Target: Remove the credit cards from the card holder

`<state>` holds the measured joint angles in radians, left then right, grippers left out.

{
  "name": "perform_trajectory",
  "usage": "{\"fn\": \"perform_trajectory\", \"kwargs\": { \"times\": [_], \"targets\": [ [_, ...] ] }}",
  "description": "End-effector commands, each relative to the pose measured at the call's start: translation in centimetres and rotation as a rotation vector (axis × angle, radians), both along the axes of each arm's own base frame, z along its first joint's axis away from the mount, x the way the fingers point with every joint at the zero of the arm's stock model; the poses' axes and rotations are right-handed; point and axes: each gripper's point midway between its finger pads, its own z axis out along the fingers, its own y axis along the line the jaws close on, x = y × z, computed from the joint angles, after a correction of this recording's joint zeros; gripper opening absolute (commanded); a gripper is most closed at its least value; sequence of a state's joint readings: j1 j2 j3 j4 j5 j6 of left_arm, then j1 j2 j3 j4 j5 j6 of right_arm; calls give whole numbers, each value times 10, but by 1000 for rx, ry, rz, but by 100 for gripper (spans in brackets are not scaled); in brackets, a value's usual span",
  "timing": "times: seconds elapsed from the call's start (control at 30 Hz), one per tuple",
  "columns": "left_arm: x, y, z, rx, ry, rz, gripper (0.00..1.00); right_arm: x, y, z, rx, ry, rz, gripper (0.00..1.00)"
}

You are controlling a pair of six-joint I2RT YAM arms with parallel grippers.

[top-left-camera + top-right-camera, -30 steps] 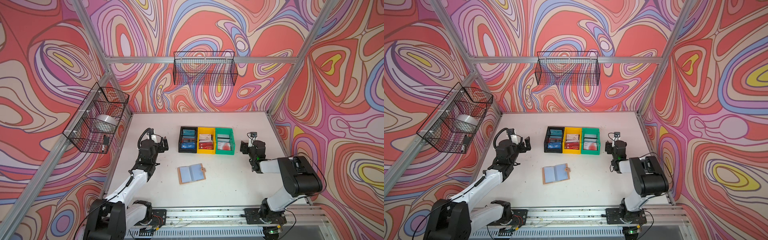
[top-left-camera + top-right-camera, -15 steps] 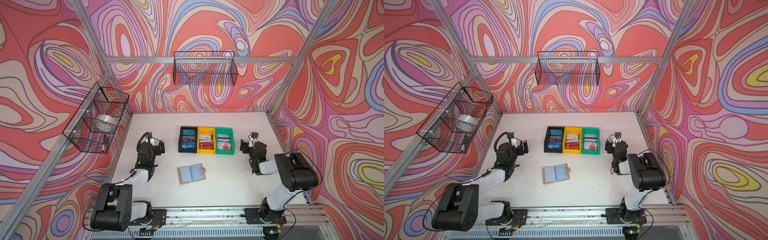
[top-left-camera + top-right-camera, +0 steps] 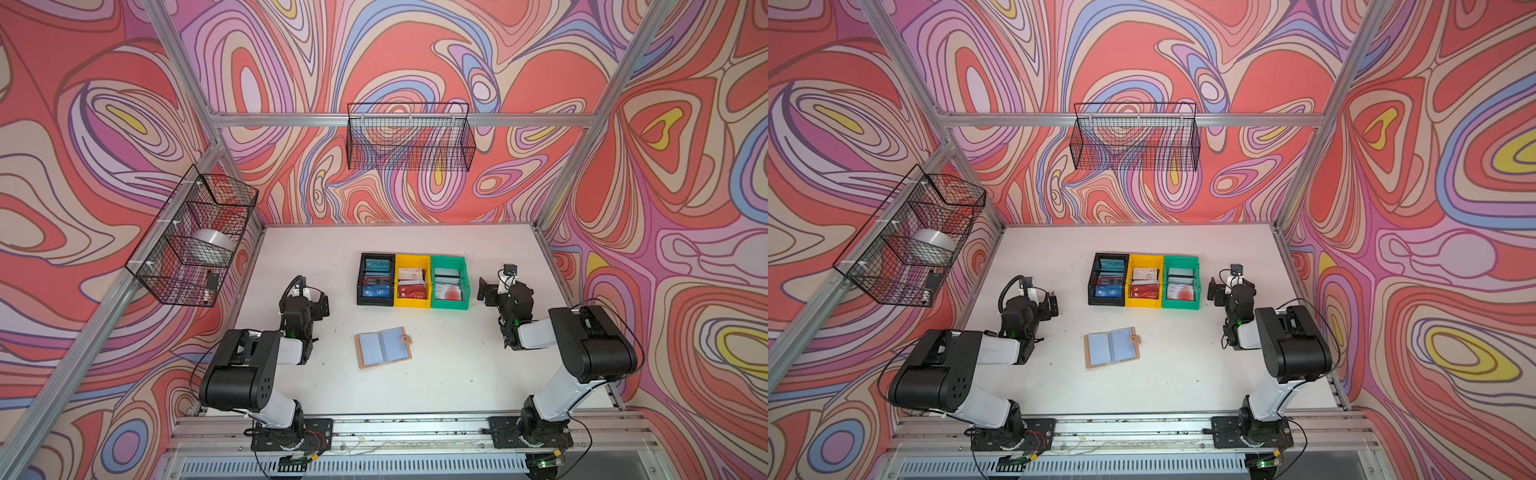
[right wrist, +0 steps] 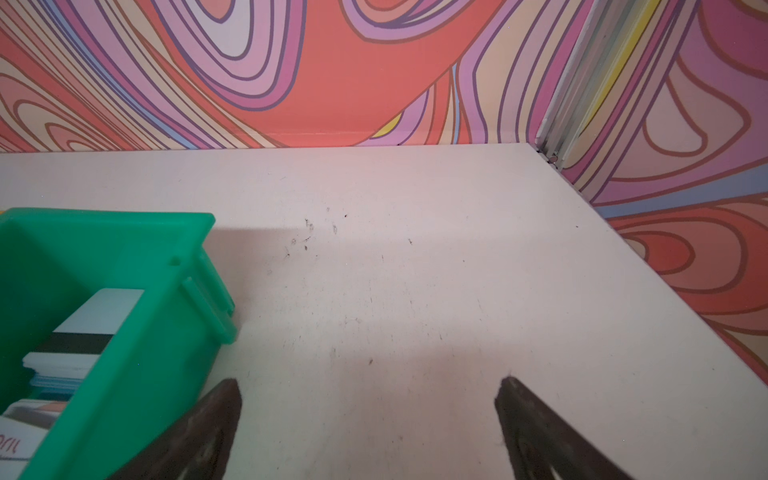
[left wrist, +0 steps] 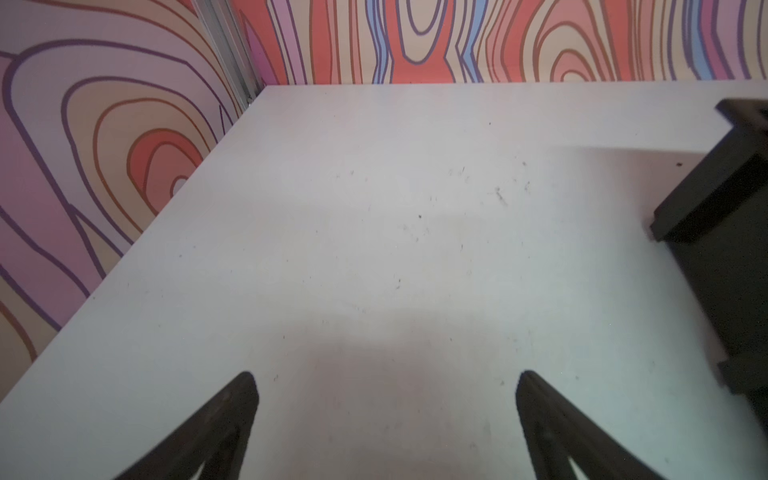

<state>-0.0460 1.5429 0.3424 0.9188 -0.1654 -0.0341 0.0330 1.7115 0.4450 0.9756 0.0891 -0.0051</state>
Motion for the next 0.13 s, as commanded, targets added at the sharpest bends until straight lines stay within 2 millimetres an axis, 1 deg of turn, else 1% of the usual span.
{"fn": "perform_trajectory", "kwargs": {
  "times": [0.0, 0.07, 0.1],
  "targets": [
    [5, 2, 6, 2, 2, 9, 100, 4, -2, 5, 7, -16, -11, 98],
    [5, 5, 9, 10, -38, 23, 100, 4, -2, 5, 7, -15, -10, 98],
    [3, 9, 9, 4, -28, 47, 100, 4, -3, 5, 8, -16, -12, 98]
  ]
}}
